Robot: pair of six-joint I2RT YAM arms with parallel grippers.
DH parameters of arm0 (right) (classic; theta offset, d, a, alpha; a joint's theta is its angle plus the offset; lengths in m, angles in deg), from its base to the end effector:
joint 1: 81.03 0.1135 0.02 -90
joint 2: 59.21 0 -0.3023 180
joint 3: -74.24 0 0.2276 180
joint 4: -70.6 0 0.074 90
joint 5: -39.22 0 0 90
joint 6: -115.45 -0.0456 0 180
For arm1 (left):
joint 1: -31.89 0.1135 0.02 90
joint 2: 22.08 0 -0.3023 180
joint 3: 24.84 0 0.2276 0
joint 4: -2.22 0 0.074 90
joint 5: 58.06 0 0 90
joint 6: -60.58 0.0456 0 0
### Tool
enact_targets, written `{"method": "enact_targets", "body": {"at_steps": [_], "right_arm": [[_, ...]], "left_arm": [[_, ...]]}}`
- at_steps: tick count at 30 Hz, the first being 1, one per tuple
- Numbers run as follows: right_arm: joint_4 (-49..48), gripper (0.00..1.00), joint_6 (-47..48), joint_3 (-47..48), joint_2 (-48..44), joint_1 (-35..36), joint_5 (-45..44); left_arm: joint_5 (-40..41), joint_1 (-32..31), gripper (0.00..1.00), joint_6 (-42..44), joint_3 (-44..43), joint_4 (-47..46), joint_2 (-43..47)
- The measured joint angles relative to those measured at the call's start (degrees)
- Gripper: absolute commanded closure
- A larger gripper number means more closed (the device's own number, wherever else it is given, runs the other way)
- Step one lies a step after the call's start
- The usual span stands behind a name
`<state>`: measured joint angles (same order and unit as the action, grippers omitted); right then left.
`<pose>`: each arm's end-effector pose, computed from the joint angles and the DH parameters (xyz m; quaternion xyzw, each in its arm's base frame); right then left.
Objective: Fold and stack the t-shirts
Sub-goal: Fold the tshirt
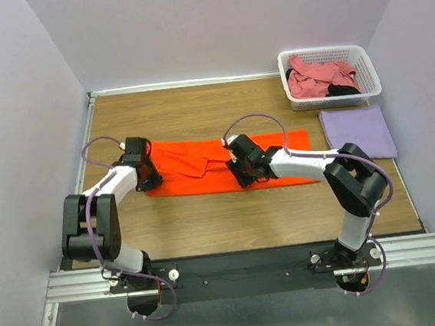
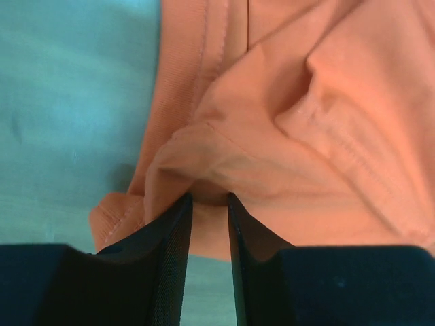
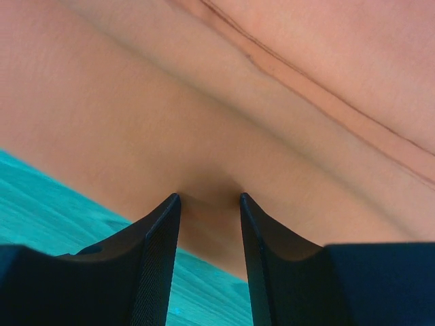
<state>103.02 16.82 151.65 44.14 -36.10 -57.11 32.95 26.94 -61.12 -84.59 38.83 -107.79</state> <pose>0.2563 0.2486 0.2065 -0.2849 0.9175 0.0752 0.2669 0.2562 -0.0214 0.2092 -0.2268 0.9446 -0.0664 0.2278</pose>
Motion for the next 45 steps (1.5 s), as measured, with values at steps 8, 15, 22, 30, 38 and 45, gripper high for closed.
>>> {"method": "enact_targets", "body": {"at_steps": [8,15,22,30,38,45], "right_arm": [[-0.7,0.53,-2.7,-0.6,-0.4,0.3,12.0],[0.3,0.52,-4.2,6.4,5.7,3.2,25.0],[4.0,0.52,-4.4,14.5,8.6,3.5,29.4],[4.0,0.53,-4.0,31.4,12.9,-6.9,40.0],[3.6,0.54,-5.2,48.2,27.6,-11.9,48.3],[4.0,0.54,-6.0,59.8,41.4,-11.6,51.8]], "left_arm": [[1.6,0.1,0.64,1.9,-23.7,-2.0,-21.2],[1.1,-1.4,0.53,4.0,-48.9,0.9,-38.2],[-2.2,-3.8,0.18,5.9,-56.7,0.0,-42.4],[1.1,-3.7,0.17,6.8,-39.1,-5.9,-14.9],[2.4,-3.5,0.17,9.1,-22.1,-13.4,12.9],[2.8,-3.5,0.17,11.4,-9.9,-11.7,25.1]]}}
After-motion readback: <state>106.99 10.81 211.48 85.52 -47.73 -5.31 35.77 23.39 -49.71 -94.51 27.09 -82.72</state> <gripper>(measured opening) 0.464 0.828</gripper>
